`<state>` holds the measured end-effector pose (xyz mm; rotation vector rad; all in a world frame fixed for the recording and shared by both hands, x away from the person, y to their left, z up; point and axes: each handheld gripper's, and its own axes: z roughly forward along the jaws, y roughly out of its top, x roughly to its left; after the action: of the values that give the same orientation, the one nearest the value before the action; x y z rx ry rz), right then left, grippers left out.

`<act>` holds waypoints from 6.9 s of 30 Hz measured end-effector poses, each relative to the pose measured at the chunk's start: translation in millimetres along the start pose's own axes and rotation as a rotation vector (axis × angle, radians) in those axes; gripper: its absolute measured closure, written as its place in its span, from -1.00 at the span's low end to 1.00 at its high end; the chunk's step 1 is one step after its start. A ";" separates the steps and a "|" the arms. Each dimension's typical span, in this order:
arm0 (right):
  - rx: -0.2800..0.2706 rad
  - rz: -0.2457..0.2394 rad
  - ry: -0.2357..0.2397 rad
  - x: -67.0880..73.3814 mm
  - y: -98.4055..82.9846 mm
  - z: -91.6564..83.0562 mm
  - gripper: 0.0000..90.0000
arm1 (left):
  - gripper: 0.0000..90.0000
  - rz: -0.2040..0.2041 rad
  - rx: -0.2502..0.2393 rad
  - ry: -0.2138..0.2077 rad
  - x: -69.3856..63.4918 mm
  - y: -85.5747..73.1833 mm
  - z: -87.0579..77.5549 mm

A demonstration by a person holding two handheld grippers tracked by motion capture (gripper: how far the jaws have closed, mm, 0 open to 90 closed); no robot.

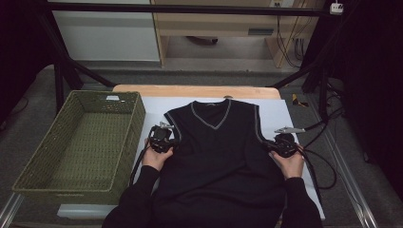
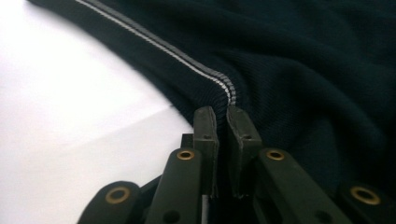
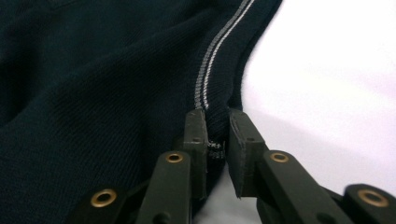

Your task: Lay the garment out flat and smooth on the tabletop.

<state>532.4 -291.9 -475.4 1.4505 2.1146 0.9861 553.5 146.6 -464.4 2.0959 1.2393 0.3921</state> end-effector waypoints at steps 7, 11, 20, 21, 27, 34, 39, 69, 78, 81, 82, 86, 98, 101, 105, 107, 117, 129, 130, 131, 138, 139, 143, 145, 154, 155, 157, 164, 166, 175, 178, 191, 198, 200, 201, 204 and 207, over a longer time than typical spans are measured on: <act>-0.036 0.028 -0.029 -13.7 1.3 -14.6 0.81 | 0.87 -0.027 -0.016 0.175 30.5 13.2 -17.9; 0.008 0.031 -0.058 -21.6 -3.0 -17.7 0.80 | 0.81 -0.058 -0.013 0.165 34.8 13.5 -14.4; -0.066 -0.022 -0.069 -20.4 12.2 -8.2 0.13 | -0.21 -0.125 -0.140 0.110 47.8 27.1 -5.0; -0.075 -0.031 -0.067 -20.1 15.9 -6.0 0.08 | -0.24 -0.130 -0.143 0.121 49.8 30.3 -0.6; -0.092 -0.027 -0.024 -19.7 41.4 23.1 -0.10 | -0.31 -0.131 -0.060 0.139 56.1 44.5 23.8; -0.019 -0.054 -0.042 -17.5 47.8 48.9 -0.02 | -0.26 -0.168 -0.040 0.135 60.8 40.6 42.7; -0.021 -0.007 -0.039 -15.5 44.5 56.8 0.37 | 0.66 -0.169 -0.054 0.062 58.4 42.8 44.0; -0.165 -0.033 0.054 13.2 28.0 -23.0 -0.65 | -0.85 -0.084 -0.180 -0.003 18.9 30.9 -45.4; -0.148 -0.052 0.125 44.1 -2.8 -69.7 -0.80 | -0.92 -0.083 -0.159 -0.071 -7.8 -33.8 -76.3; -0.115 -0.078 0.124 50.9 -15.2 -79.8 -0.80 | -0.92 -0.074 -0.134 -0.085 -16.9 -52.6 -81.0; -0.109 -0.081 0.121 52.5 -19.1 -82.6 -0.80 | -0.92 -0.071 -0.128 -0.080 -19.2 -58.1 -82.5; -0.078 -0.076 0.139 58.3 -33.0 -89.9 -0.79 | -0.79 -0.069 -0.094 -0.066 -24.5 -79.9 -89.3; -0.006 -0.026 0.019 42.0 -61.8 -80.1 -0.44 | 0.28 -0.076 -0.060 -0.093 -27.0 -105.6 -85.7; 0.016 -0.009 -0.016 33.9 -65.1 -73.1 -0.38 | 0.49 -0.063 -0.032 -0.065 -30.2 -104.2 -81.9; 0.055 -0.016 -0.054 26.7 -66.5 -63.8 -0.18 | 0.80 -0.055 -0.009 -0.054 -33.7 -101.2 -80.8; 0.044 0.002 -0.040 26.2 -65.6 -64.4 0.19 | 0.89 -0.043 -0.013 -0.045 -35.3 -98.9 -84.4; -0.018 0.022 -0.015 10.1 -46.0 -72.5 0.85 | 0.60 0.003 -0.178 -0.042 -37.0 -64.8 -99.6; -0.067 0.016 0.028 21.3 -60.2 -103.0 -0.19 | -0.17 -0.050 -0.126 -0.080 -45.5 -134.7 -121.5; -0.053 0.010 0.048 27.7 -64.1 -108.7 -0.25 | -0.15 -0.048 -0.119 -0.076 -46.2 -138.5 -123.1; -0.048 -0.002 0.059 30.9 -66.6 -111.4 -0.27 | -0.12 -0.043 -0.111 -0.065 -46.5 -143.2 -124.6; -0.033 0.045 0.142 42.5 -90.6 -123.9 -0.31 | 0.13 -0.050 -0.076 -0.044 -42.8 -153.2 -126.7; -0.020 0.056 0.142 42.8 -93.1 -124.2 -0.31 | 0.16 -0.043 -0.078 -0.039 -43.4 -153.6 -128.0; -0.013 0.055 0.149 42.4 -100.7 -124.5 -0.28 | 0.25 -0.039 -0.094 -0.021 -42.8 -157.7 -138.1; -0.011 0.057 0.157 43.7 -102.5 -126.5 -0.26 | 0.31 -0.029 -0.088 0.004 -42.2 -158.9 -139.4; 0.030 0.045 0.183 53.0 -106.2 -126.5 -0.19 | 0.21 -0.031 -0.044 -0.003 -43.4 -150.4 -116.8; 0.036 0.039 0.182 53.3 -106.9 -125.4 -0.17 | 0.19 -0.029 -0.047 -0.009 -44.6 -149.5 -114.9; 0.053 0.037 0.180 53.5 -108.5 -123.9 -0.14 | 0.12 -0.032 -0.051 -0.019 -47.6 -149.4 -113.4; 0.042 0.050 0.165 55.0 -113.0 -131.3 -0.10 | 0.12 0.017 -0.015 0.025 -60.0 -146.4 -111.4; 0.061 0.052 0.166 55.2 -113.8 -128.4 -0.07 | 0.19 0.025 0.000 0.035 -61.1 -144.6 -111.5; 0.098 0.026 0.177 63.2 -113.1 -119.4 0.78 | 0.92 0.047 0.011 0.000 -58.9 -143.9 -118.7; 0.083 0.053 0.207 61.4 -110.3 -130.2 0.83 | 0.93 0.027 -0.030 0.003 -52.6 -146.1 -143.1; 0.031 0.091 0.158 50.3 -109.3 -171.3 -0.06 | 0.29 -0.015 -0.044 -0.001 -44.8 -146.3 -175.0; 0.013 0.092 0.078 35.0 -105.8 -134.1 -0.30 | -0.02 -0.002 0.001 0.054 -44.8 -156.0 -134.8; 0.006 0.084 0.065 30.0 -105.5 -121.6 -0.30 | -0.08 0.004 0.001 0.061 -45.2 -157.3 -129.8; 0.006 0.092 0.059 28.5 -105.7 -116.9 -0.30 | -0.07 0.002 -0.002 0.063 -44.4 -157.3 -129.4; 0.010 0.065 0.059 29.8 -108.0 -106.2 -0.19 | 0.06 0.006 0.001 0.084 -45.7 -157.9 -129.1; -0.001 0.047 0.045 35.7 -108.1 -105.0 0.27 | 0.69 0.008 0.009 0.051 -47.3 -158.4 -129.0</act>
<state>379.7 -316.8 -481.4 1.4977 2.1199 1.0457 353.4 208.6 -472.7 2.1112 1.2643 0.4469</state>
